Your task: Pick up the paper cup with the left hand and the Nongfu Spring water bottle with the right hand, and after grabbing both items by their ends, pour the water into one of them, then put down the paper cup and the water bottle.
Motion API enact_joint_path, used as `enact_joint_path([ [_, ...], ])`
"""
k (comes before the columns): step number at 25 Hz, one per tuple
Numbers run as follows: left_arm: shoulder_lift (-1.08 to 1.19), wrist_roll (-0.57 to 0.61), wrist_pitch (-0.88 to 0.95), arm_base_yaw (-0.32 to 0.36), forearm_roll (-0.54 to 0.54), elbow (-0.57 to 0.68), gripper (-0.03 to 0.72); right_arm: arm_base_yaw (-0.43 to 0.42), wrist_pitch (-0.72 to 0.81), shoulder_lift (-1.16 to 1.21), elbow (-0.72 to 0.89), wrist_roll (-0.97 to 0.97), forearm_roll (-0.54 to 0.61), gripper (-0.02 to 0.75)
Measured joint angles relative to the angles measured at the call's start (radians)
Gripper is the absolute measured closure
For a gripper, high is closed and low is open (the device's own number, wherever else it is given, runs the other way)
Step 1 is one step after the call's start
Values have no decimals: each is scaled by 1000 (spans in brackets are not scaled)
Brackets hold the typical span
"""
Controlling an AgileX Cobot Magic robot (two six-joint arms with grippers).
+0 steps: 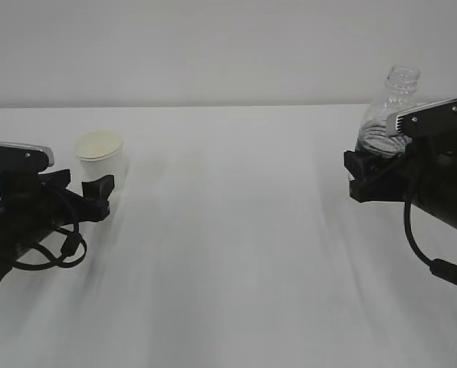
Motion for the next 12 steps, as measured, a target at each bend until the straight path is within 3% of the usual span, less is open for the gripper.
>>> enact_joint_path([
  [12,81,-2,22,0,8,-108,94,0,0,0,0,2,-2,246],
])
